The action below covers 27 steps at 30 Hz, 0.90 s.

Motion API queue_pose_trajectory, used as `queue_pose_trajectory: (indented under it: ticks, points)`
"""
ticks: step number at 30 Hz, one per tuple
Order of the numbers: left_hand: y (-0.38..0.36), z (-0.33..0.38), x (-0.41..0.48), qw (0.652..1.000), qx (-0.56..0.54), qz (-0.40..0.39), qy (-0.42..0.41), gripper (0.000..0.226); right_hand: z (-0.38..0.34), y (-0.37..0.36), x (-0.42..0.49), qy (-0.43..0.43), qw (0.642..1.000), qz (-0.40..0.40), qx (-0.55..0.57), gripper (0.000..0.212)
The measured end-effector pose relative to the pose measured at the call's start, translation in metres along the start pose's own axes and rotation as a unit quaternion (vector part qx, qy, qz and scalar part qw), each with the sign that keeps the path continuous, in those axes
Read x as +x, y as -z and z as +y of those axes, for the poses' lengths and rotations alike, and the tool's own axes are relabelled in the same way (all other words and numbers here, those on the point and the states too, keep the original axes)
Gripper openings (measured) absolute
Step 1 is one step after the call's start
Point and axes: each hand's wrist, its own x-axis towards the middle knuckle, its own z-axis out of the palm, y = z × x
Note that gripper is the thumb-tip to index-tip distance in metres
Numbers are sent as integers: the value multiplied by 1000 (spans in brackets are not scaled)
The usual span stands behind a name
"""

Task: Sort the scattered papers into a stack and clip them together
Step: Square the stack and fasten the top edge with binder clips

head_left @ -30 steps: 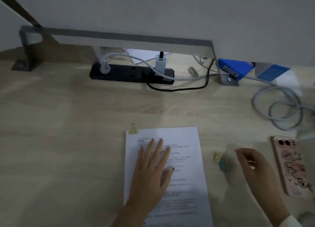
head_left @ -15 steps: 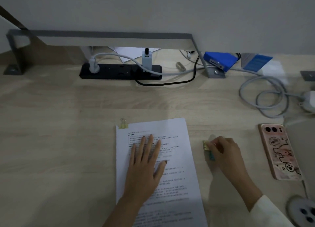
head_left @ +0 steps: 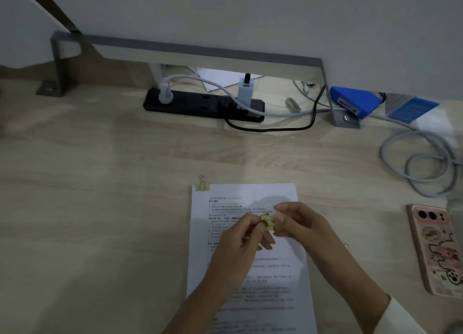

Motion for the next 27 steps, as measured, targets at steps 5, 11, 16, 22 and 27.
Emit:
queue_pose_trajectory:
  ticks: [5,11,16,22,27]
  points:
    - [4,-1,6,999,-23,38,15,17,-4,-18,8,-6,998,8,63,19]
    - [22,0,26,999,31,41,14,18,-18,-29,32,-17,998,-20,62,23]
    - [45,2,51,978,201,38,-38,25,-29,-26,58,0,1000,-22,15,27]
    - [71,2,95,830,547,-65,-86,45,-37,-13,95,46,981,-20,-189,8]
    - [70,7,115,824,552,-117,-44,44,-41,-12,110,69,959,-74,-266,13]
